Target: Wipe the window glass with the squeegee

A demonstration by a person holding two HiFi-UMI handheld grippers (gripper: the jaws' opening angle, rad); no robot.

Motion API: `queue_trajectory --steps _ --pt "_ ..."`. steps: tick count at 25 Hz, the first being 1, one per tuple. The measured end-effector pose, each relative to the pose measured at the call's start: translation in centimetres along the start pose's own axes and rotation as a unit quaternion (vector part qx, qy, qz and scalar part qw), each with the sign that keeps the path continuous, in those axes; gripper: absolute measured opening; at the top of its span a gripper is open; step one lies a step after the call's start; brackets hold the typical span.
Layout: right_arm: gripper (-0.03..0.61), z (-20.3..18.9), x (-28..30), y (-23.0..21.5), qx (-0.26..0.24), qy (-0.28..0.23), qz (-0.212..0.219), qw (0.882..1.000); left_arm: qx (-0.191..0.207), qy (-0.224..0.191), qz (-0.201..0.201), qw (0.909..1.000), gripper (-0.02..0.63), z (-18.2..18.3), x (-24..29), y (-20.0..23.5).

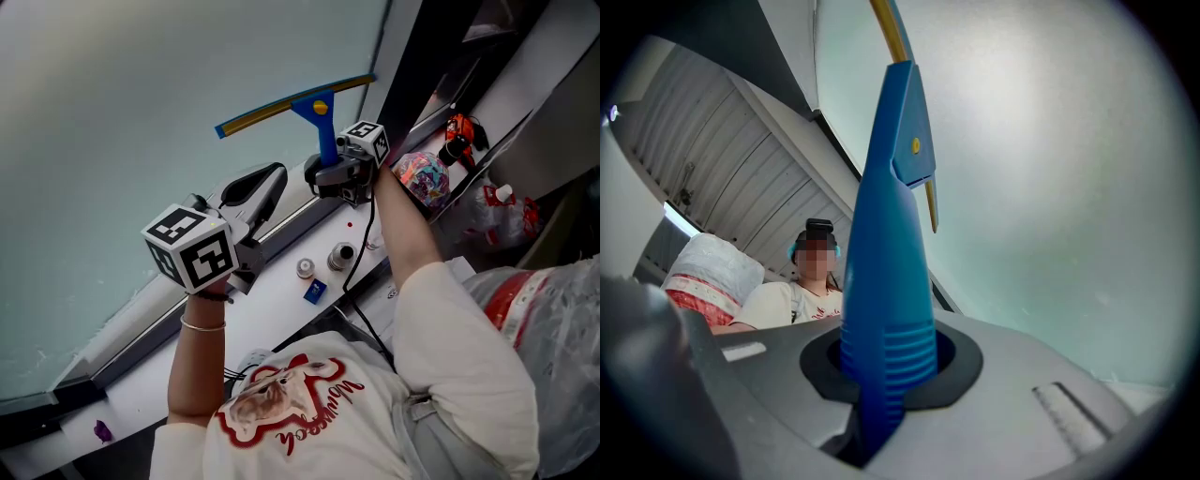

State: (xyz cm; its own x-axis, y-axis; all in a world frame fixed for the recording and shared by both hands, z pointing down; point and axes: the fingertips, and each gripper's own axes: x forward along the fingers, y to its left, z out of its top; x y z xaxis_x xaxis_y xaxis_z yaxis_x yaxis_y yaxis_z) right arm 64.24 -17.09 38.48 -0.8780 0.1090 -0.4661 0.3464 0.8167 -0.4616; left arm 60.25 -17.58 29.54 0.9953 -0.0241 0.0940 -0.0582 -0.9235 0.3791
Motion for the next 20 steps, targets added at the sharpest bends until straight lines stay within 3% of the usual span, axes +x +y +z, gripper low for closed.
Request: queue_trajectory --steps 20 --pt "0.072 -2.9 -1.9 -1.7 0.026 -0.012 -0.022 0.999 -0.007 0.017 0.005 0.9998 0.0 -1.1 0.0 0.6"
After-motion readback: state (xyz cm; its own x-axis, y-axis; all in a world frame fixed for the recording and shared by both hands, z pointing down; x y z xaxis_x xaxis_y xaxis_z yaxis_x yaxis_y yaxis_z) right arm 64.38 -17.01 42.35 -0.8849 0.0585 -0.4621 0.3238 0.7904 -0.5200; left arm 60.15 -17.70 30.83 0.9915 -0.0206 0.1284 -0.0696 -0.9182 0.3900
